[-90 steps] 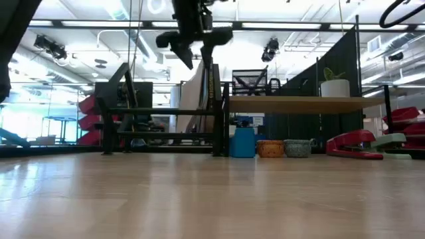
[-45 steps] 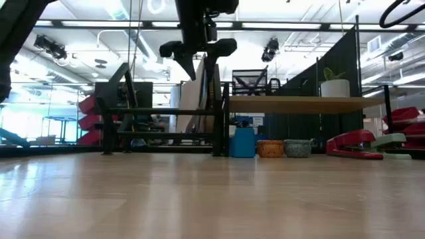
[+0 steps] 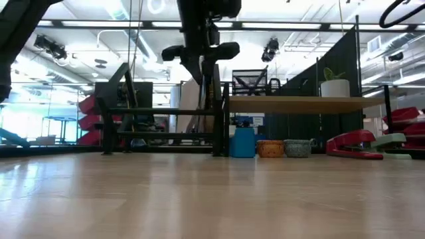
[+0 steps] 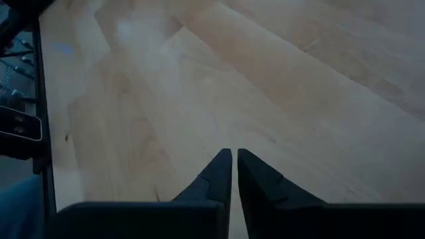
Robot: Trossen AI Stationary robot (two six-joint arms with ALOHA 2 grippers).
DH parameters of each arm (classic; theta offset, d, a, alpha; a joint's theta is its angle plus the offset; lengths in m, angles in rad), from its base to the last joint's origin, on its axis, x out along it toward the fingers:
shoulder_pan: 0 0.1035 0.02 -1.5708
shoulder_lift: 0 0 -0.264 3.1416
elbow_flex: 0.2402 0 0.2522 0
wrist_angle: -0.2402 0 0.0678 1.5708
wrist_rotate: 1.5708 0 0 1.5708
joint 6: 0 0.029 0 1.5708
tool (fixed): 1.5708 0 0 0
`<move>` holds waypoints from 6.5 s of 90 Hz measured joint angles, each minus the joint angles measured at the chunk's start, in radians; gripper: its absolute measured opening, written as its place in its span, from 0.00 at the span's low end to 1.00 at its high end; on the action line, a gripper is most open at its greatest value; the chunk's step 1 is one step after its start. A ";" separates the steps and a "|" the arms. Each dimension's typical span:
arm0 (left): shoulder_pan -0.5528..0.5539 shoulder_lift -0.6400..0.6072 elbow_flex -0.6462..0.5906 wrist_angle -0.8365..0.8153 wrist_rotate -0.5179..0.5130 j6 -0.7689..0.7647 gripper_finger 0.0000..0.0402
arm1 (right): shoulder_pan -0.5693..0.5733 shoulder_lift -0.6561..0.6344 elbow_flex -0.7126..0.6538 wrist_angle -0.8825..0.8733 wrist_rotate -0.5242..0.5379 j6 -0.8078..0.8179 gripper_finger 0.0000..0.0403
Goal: Stock shelves
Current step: Remove the light blue book from the book shelf, then remove the brown book from the book shelf
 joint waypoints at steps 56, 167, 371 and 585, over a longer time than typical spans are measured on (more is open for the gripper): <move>-0.017 0.006 -0.001 -0.041 -0.076 -0.009 0.01 | 0.000 0.000 0.000 -0.001 0.000 0.001 0.00; -0.392 -0.032 0.504 -0.258 -0.399 0.190 0.00 | -0.004 0.000 0.000 -0.003 0.000 0.000 0.00; -1.163 -0.565 -1.320 0.957 0.088 -1.307 0.40 | -0.048 -0.001 0.000 -0.009 -0.035 0.009 0.00; -0.064 -0.171 -0.294 0.171 -0.464 0.097 0.01 | -0.056 -0.001 0.000 -0.008 -0.036 0.000 0.00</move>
